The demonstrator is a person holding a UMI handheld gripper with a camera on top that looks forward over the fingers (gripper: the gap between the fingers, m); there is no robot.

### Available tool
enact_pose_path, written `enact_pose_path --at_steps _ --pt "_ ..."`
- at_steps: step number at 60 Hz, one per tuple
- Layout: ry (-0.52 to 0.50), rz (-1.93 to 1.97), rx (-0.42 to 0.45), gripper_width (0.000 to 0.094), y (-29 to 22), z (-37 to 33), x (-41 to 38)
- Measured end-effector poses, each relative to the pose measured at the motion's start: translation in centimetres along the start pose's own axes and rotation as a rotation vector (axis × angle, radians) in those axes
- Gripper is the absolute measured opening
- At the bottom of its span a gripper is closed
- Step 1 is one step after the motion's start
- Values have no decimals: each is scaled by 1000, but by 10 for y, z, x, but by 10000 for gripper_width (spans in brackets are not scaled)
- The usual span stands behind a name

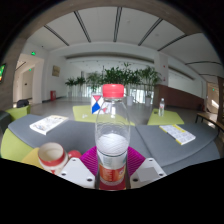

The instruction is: Pour water

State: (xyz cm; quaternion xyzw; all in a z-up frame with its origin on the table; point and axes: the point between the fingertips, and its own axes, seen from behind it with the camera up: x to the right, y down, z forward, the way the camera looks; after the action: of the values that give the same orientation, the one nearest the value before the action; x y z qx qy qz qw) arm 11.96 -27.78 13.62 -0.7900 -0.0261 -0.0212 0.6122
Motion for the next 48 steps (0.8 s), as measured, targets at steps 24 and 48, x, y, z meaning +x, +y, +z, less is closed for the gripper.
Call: enact_pose_path --at_steps 24,48 --pt "46 -6 -39 580 15 -20 -8" --pt "153 20 -159 856 -24 -167 -22"
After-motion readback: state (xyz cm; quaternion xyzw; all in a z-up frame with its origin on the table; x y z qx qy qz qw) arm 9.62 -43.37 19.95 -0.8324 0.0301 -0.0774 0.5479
